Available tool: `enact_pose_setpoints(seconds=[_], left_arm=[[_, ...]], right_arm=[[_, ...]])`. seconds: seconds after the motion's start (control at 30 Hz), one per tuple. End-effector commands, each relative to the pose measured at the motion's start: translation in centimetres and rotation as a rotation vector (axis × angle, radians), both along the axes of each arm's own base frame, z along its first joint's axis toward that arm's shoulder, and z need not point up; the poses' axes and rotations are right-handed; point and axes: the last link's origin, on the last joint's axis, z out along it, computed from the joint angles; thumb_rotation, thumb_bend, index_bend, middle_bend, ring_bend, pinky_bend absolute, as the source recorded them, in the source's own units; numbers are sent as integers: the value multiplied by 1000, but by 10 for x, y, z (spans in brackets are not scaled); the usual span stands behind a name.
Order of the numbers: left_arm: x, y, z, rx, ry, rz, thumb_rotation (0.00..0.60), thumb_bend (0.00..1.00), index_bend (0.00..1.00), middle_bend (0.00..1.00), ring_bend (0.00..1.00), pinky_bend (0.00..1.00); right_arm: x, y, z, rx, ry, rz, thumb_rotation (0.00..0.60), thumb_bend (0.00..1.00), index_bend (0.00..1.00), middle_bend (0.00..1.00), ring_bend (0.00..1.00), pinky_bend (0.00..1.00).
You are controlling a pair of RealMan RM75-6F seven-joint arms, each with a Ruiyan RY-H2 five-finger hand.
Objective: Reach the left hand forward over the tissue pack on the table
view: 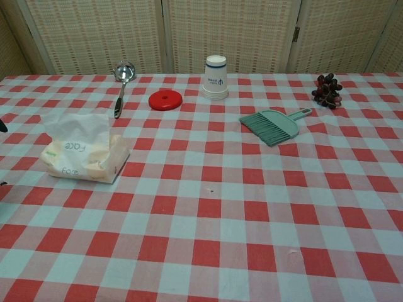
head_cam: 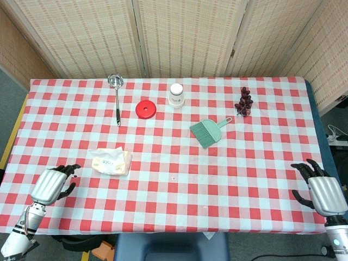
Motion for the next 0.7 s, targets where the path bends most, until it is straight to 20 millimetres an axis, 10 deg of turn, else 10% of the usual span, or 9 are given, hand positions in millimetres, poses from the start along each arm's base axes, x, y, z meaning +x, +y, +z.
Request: enact_pose_setpoints(seconds=[0.03, 0.4, 0.53, 0.7], left_arm=[[-2, 2, -1, 5, -5, 7, 600, 385, 277, 410, 421, 634], [16, 13, 0, 42, -22, -50, 600, 384, 272, 441, 444, 661], [35, 26, -4, 35, -25, -84, 600, 386, 183, 710, 743, 937], [65, 57, -17, -8, -41, -130, 600, 375, 137, 950, 931, 1000]], right_arm=[[0, 0, 0, 0, 3, 2, 600, 197, 231, 238, 80, 329], [0, 1, -3, 18, 18, 3, 600, 196, 231, 238, 80, 329], [1, 3, -3, 27, 19, 10, 600, 197, 231, 238, 80, 329], [1, 2, -5, 35, 22, 12, 600, 196, 231, 238, 80, 329]])
